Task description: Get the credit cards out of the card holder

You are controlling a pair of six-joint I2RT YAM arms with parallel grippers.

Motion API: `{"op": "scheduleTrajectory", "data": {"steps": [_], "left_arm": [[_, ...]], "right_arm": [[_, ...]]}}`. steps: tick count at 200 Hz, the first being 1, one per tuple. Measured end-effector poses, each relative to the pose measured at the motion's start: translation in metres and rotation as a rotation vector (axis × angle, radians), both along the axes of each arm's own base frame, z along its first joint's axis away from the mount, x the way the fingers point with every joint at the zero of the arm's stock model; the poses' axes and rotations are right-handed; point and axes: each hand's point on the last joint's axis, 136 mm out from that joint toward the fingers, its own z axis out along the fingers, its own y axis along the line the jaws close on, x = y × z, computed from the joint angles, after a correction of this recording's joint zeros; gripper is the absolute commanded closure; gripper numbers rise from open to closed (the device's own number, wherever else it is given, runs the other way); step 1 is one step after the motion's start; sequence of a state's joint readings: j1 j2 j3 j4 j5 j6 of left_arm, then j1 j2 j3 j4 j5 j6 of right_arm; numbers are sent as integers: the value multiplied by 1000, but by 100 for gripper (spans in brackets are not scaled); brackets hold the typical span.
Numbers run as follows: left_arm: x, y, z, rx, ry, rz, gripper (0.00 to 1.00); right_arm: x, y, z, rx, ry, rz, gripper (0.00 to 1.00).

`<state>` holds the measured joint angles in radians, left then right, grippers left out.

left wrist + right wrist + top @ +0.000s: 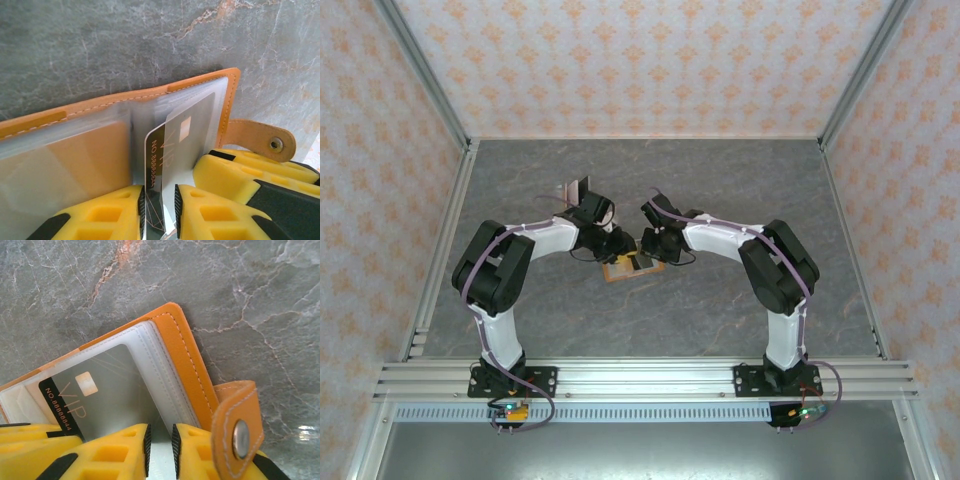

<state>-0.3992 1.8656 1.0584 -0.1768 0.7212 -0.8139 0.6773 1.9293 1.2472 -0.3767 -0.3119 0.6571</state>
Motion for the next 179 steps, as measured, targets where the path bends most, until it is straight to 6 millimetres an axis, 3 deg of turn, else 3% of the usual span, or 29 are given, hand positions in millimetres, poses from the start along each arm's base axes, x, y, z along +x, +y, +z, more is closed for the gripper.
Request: {"op": "scheduleTrajectory", "data": {"steps": [63,142,179], "left_arm": [[-2,1,-2,-10,-5,-1,88],[-6,3,17,-37,-64,-8,93],[-9,6,12,-32,-54,-4,96]], "right_arm": [[0,0,0,0,2,-4,79],[0,-2,-2,-12,16,-17,80],[0,-2,-2,-17,21,-21,80]]}}
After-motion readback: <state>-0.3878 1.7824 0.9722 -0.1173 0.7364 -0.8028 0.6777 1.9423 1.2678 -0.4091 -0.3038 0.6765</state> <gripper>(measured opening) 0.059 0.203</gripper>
